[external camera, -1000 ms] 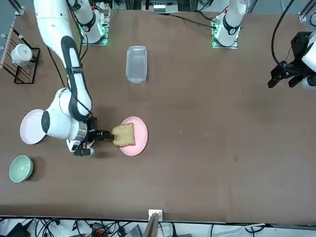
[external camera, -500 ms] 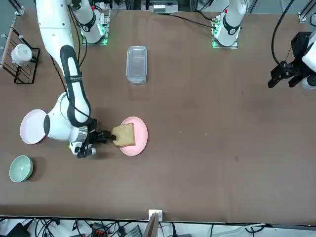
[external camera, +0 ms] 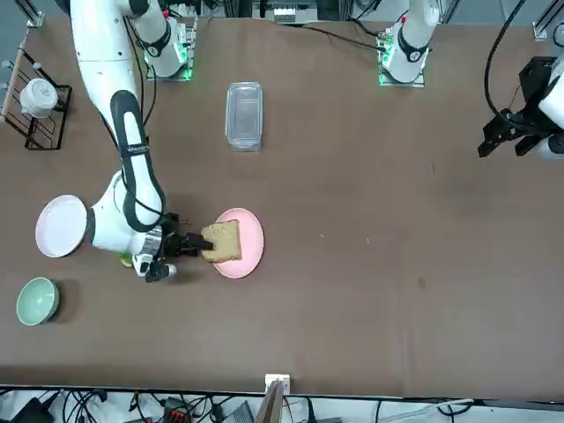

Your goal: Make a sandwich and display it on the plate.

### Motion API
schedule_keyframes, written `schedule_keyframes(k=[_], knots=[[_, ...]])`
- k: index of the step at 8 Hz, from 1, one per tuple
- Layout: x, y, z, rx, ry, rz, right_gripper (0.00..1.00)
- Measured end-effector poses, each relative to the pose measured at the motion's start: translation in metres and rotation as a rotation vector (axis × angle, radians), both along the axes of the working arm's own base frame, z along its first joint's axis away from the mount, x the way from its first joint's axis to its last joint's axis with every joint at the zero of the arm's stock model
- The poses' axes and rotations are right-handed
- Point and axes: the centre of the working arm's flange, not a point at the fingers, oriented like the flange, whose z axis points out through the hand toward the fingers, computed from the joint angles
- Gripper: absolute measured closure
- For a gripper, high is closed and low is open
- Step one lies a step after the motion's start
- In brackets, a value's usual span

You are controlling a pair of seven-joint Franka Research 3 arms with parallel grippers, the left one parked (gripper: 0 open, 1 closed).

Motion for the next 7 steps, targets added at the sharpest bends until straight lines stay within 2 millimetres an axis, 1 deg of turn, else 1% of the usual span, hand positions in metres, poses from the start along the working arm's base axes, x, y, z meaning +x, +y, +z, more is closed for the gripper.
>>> schedule_keyframes(k=[1, 2, 3, 4, 7], knots=[[-0.0001, 0.0013, 0.0001, 0.002, 0.000, 0.002, 0.13], [-0.0006, 0.0032, -0.0001, 0.004, 0.001, 0.004, 0.38], [-0.0008, 0.0042, -0.0002, 0.005, 0.001, 0.006, 0.45], [-0.0010, 0.0044, -0.0003, 0.006, 0.002, 0.006, 0.48], [-0.0003, 0.0015, 0.0005, 0.010, 0.006, 0.004, 0.75]])
